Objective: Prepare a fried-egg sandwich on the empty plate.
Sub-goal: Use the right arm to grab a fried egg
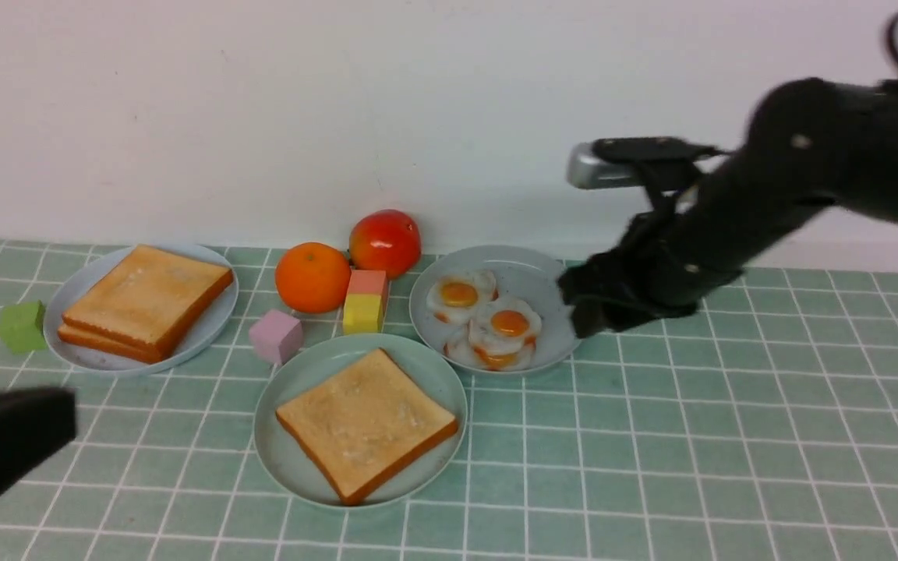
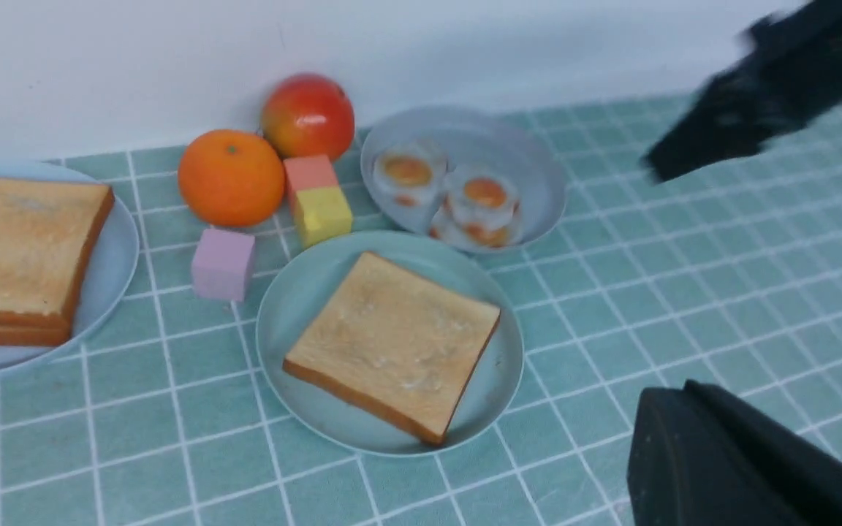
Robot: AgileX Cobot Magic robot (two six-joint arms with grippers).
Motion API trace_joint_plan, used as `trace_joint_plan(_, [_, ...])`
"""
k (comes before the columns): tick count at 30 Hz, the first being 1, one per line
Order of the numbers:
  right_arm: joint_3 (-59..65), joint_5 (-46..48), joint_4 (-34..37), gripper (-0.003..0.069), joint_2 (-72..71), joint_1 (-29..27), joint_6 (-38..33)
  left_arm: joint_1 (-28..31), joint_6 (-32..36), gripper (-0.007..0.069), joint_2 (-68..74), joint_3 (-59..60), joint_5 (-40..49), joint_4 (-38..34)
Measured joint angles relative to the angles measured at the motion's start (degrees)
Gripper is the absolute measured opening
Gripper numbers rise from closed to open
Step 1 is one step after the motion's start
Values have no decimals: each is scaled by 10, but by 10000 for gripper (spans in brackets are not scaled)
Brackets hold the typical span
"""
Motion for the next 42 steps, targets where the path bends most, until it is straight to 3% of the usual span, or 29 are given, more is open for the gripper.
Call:
trace_joint_plan(8, [-178,73,130,311,189,-59,-20,0,-102,-13,-69,60,-22,49])
trace_joint_plan(15, [-230,66,211,311,258,-80,-20,0,-113,-13,-70,60,-20,50])
trace_joint_plan(29, [-232,7,238,321,273,-80,-22,0,-122,-13,-70,60,-20,46])
trace_joint_plan(36, [-234,-7,220,387,279,-80,-1,0,-122,-13,-70,60,-20,46])
trace_joint_plan(42, [-238,-12,247,403,288,-80,0,0,-122,-13,-69,60,-20,45])
